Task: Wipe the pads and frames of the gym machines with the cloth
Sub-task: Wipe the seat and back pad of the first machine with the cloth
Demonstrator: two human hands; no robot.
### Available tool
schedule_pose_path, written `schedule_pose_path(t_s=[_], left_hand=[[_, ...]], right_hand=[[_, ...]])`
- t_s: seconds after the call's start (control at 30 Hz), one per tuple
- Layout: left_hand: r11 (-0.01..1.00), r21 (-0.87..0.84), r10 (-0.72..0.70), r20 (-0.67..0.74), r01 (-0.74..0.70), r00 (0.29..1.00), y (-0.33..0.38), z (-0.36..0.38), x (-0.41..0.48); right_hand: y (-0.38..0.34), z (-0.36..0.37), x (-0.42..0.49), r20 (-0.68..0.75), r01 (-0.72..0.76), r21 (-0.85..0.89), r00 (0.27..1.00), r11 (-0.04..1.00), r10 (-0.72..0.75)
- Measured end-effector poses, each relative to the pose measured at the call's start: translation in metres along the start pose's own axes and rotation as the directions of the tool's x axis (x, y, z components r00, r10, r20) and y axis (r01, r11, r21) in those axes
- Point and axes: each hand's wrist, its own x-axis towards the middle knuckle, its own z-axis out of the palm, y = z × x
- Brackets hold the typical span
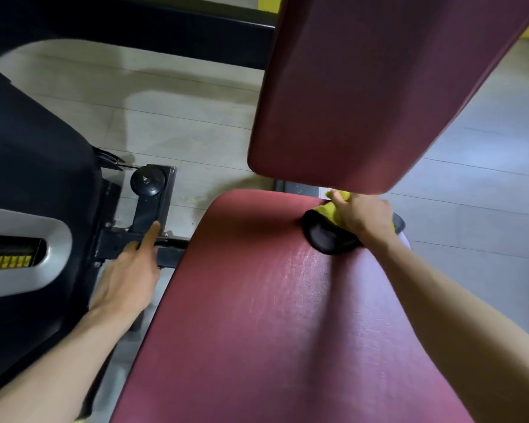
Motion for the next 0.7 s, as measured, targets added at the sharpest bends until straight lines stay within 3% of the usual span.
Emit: schedule_pose_path(t_s=[0.17, 0.3, 0.57, 0.7], left_hand=[[0.999, 0.037, -0.006, 0.009, 0.006, 1.000, 0.000, 0.003, 0.002], [0.999, 0.047, -0.004, 0.008, 0.003, 1.000, -0.001, 0.003, 0.002], [0.996, 0.089, 0.016, 0.006, -0.016, 1.000, 0.002, 0.001, 0.001], [0.998, 0.061, 0.017, 0.000, -0.017, 1.000, -0.002, 0.003, 0.003]], right_hand=[[0.060, -0.001, 0.002, 0.019, -0.241, 0.133, 0.971, 0.961, 0.240], [0.043, 0.005, -0.007, -0.074, -0.238, 0.105, 0.966, 0.966, 0.246], [0.004, 0.007, -0.019, -0.200, 0.078, 0.029, 0.977, 0.997, -0.070], [-0.057, 0.008, -0.036, -0.226, 0.353, 0.154, 0.922, 0.923, -0.315]])
